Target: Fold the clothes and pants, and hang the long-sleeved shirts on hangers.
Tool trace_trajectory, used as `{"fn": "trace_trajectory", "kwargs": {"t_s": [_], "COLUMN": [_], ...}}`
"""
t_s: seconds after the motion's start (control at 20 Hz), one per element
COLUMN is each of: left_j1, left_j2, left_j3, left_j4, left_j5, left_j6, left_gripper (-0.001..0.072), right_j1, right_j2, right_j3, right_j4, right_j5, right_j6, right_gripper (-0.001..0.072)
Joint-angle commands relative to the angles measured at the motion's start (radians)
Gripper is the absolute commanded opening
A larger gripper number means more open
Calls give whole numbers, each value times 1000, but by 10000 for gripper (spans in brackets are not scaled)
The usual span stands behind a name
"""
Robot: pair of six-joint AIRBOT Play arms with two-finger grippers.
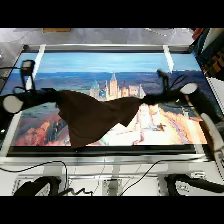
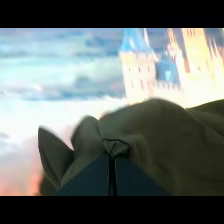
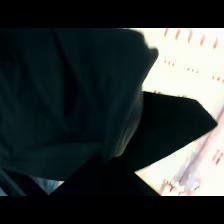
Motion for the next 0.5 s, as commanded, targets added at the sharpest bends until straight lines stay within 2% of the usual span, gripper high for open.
{"fn": "trace_trajectory", "kwargs": {"t_s": [0.0,0.1,0.2,0.35,0.45], "left_j1": [67,92,98,98,98], "left_j2": [124,207,292,396,450], "left_j3": [10,10,10,10,10], "left_j4": [-1,-1,-2,-1,-2], "left_j5": [65,146,280,489,573], "left_j6": [66,66,66,66,66], "left_gripper": [13,13,13,12,13], "right_j1": [1,1,1,1,1], "right_j2": [121,189,255,355,422], "right_j3": [168,245,302,359,380], "right_j4": [-76,-121,-128,-151,-158], "right_j5": [-55,-76,-110,-217,-290], "right_j6": [3,9,14,14,14], "right_gripper": [11,11,11,11,11]}}
